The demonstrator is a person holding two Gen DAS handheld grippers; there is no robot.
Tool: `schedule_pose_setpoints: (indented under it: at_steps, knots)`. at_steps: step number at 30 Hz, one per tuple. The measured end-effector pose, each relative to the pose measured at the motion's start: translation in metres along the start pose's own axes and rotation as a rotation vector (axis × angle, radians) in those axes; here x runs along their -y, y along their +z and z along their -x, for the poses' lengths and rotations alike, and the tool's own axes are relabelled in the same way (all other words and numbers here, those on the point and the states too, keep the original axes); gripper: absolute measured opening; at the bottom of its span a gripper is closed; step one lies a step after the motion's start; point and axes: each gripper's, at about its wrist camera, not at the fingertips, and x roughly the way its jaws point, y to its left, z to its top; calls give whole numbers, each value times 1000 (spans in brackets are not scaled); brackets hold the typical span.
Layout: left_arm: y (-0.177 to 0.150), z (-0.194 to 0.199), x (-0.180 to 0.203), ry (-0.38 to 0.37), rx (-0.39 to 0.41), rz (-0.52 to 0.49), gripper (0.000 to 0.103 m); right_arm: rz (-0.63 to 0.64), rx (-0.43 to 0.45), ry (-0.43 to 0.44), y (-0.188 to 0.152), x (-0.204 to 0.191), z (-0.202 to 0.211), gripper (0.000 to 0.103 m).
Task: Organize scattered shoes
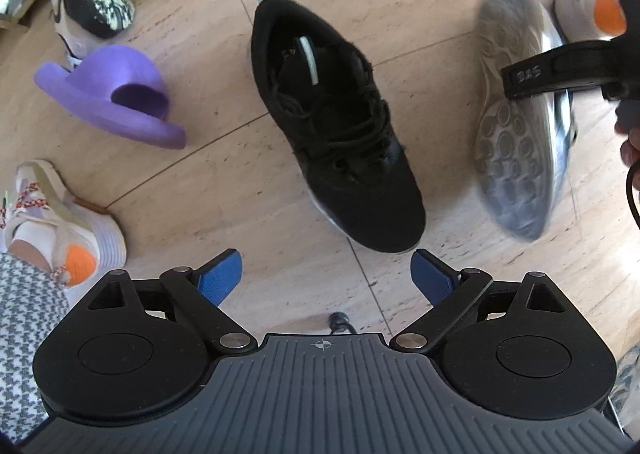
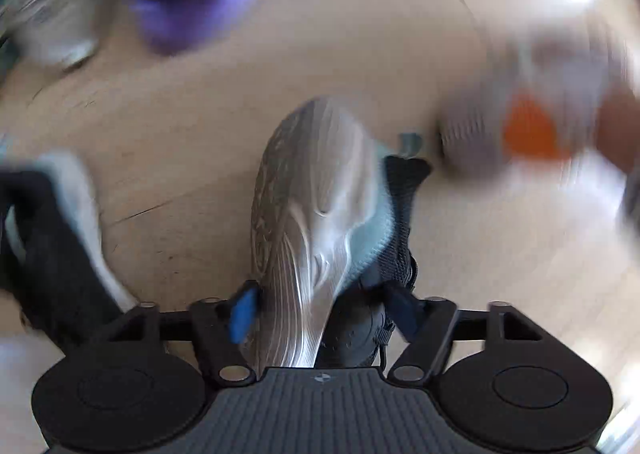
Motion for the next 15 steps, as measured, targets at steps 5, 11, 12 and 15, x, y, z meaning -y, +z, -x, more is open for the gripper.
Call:
schedule_pose_setpoints:
  at_steps: [5,11,12,15]
  knots:
    - [-3,8,-5,6,26,2,95,288,122,33,9,-40,35,11]
    - [-2,11,-8,-3,33,25,95,-102,87,171,20,31,36,66]
    - [-1,12,-7,-5,35,22,95,-131,83,164,19,39,36,71]
    - [5,13,2,-12,41,5,95,-283,62,214,28,86,25,76]
